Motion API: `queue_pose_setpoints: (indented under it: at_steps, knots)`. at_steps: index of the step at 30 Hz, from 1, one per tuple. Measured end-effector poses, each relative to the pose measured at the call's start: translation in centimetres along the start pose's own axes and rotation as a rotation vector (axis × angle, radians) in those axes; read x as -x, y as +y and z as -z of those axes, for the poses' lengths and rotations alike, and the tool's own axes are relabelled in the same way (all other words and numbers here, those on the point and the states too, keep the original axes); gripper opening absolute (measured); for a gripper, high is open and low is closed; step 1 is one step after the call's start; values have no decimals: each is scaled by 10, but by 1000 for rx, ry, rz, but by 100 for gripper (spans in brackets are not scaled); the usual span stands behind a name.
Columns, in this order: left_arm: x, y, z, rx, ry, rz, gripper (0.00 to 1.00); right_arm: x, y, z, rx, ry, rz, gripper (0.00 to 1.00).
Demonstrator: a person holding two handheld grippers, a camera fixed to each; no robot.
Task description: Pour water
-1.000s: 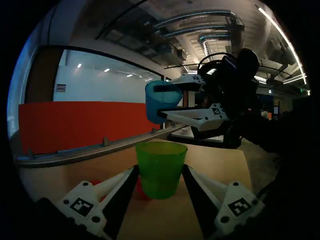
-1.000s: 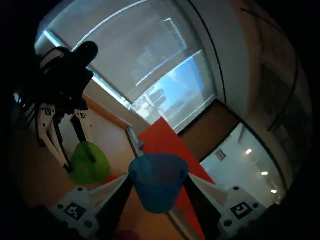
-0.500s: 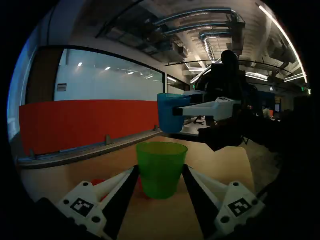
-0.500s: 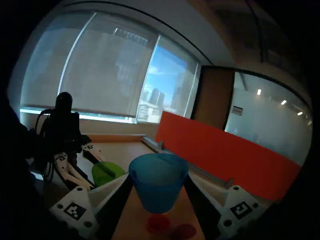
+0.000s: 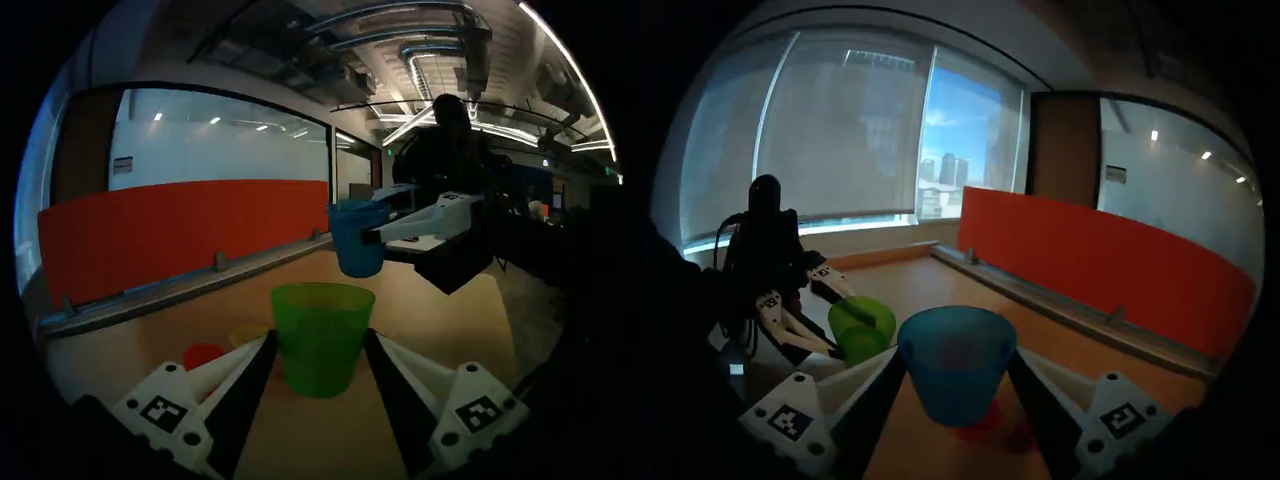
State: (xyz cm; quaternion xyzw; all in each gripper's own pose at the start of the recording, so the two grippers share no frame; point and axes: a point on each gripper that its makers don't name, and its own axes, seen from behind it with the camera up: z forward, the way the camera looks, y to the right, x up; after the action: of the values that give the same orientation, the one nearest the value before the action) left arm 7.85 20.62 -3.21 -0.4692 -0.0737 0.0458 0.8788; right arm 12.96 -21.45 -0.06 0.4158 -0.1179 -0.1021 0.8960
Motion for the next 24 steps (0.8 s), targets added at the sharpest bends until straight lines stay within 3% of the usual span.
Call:
queue_pose_setpoints:
  at_steps: [24]
  knots:
    - [61, -13, -14, 30, -223, -17, 79, 84, -12, -9, -93, -185, -43, 89]
